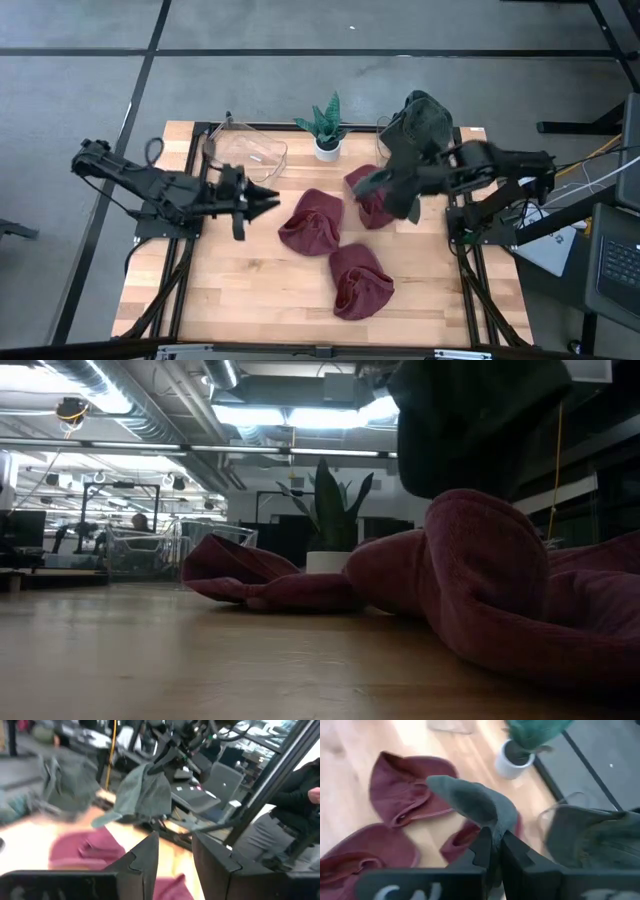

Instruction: Pick & Place hat

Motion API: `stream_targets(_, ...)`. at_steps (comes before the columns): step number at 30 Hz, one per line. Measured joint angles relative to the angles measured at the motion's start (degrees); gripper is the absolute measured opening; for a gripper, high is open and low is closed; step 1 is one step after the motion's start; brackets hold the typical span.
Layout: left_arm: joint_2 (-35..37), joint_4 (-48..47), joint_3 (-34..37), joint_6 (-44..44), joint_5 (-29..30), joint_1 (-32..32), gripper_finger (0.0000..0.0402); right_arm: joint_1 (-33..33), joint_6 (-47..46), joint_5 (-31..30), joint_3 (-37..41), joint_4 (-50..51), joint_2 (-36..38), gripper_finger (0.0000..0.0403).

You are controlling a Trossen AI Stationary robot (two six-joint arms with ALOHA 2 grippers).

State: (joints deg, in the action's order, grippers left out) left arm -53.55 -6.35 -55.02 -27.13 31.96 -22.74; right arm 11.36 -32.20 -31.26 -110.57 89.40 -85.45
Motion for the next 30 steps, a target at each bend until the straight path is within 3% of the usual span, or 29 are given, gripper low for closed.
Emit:
stream_targets(11,13.14,-5.53,0.0,18.9,0.04,9.73,0.0109,-16.2,1.38,-0.83,3.09,0.63,7.24,0.0022)
stream_targets(18,17.97,-7.48,0.0,28.58,-3.15,16.34,0.0107,-29.85,12.69,-0.22,6.49,-0.07,7.65,0.0022)
stream_targets(24,19.72,-8.36,0.0,30.44,-3.47,19.05,0.0108,-39.87,23.89,7.54,13.08,-2.05,5.87,0.0022)
stream_targets(30,19.69,-10.14,0.0,30.46,-3.12,20.02,0.0104,-43.24,28.87,12.09,15.07,-2.25,5.55,0.0022)
